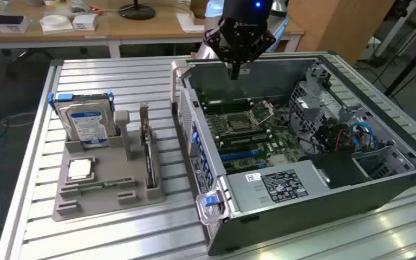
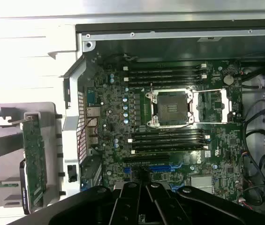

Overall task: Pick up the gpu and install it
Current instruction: 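Reach for the gpu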

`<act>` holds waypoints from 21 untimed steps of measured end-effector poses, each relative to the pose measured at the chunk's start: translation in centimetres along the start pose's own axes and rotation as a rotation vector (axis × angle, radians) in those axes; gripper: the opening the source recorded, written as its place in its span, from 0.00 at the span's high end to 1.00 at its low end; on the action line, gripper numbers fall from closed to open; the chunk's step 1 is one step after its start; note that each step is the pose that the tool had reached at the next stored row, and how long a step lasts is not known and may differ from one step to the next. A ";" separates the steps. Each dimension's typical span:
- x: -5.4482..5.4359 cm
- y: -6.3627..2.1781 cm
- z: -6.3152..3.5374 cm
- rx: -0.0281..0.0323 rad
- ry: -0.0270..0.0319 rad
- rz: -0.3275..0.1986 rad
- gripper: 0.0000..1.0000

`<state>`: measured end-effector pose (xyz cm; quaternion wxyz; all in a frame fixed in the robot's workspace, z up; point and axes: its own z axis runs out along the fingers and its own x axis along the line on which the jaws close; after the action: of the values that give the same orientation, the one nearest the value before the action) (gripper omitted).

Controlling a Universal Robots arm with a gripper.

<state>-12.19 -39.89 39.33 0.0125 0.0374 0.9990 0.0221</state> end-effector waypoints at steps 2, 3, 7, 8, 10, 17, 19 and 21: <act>0.0 0.00 0.00 0.0000 0.0000 0.000 0.89; 0.0 0.00 0.00 0.0000 0.0000 0.000 0.89; 0.1 0.00 0.01 -0.0001 -0.0001 0.000 0.89; 0.2 -0.01 0.00 0.0000 -0.0001 0.000 0.89; 0.3 -0.02 0.00 0.0000 -0.0001 0.000 0.89; 0.8 -0.06 0.00 -0.0001 -0.0001 0.000 0.89; 0.9 -0.07 0.00 0.0000 -0.0001 0.000 0.89; 1.1 -0.08 0.00 0.0001 0.0000 0.000 0.89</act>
<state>-13.29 -39.89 39.30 0.0125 0.0374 0.9990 0.0221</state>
